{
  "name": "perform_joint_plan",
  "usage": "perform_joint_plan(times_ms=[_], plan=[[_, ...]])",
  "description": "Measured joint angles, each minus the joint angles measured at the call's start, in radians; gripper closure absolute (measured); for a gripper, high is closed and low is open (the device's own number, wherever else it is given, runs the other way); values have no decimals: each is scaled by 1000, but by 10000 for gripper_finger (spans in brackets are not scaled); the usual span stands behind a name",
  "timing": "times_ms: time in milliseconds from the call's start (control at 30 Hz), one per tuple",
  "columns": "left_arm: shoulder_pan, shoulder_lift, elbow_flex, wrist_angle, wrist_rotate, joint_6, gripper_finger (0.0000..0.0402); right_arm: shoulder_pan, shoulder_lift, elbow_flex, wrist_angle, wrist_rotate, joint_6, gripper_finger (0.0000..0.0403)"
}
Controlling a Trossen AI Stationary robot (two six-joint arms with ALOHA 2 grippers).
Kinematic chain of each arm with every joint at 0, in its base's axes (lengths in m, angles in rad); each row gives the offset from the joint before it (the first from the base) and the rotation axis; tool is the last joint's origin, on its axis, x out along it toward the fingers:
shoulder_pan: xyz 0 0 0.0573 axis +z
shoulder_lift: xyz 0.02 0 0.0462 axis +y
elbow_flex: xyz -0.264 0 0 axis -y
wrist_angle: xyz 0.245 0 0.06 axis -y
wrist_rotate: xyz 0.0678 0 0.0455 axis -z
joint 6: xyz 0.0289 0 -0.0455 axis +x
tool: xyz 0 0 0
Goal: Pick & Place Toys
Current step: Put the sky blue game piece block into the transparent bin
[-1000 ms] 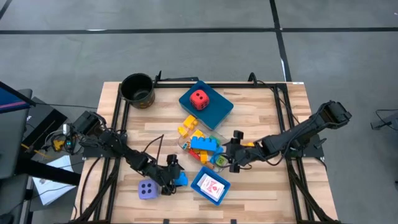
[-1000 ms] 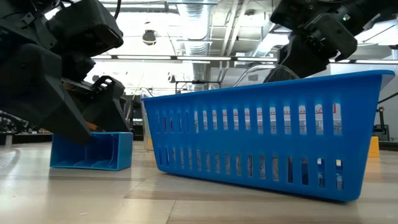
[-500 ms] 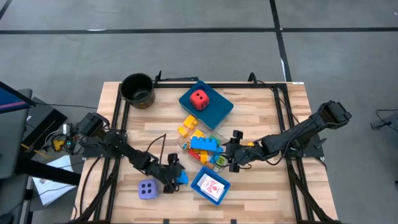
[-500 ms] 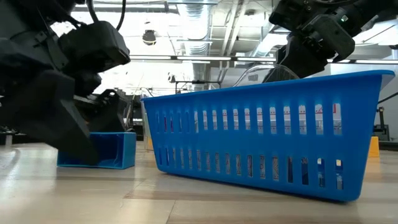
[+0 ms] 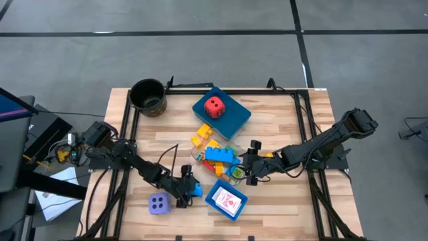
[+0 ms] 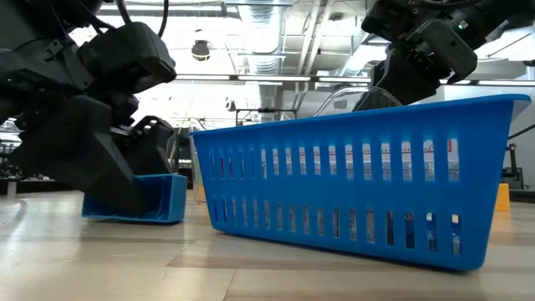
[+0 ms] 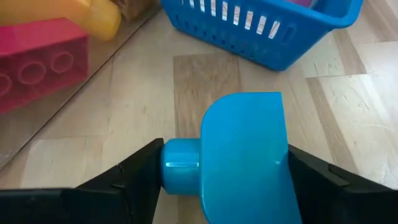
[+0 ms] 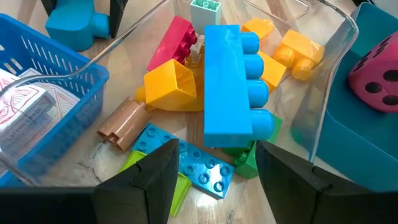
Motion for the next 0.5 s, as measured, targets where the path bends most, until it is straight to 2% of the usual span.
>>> perform_joint_plan(times_ms=[233, 500], plan=[[-1, -16, 0, -5, 0, 46, 149, 0, 0, 0, 0, 0, 0, 198], [-24, -144, 0, 16, -10, 144, 148, 0, 0, 0, 1, 0, 0, 198]])
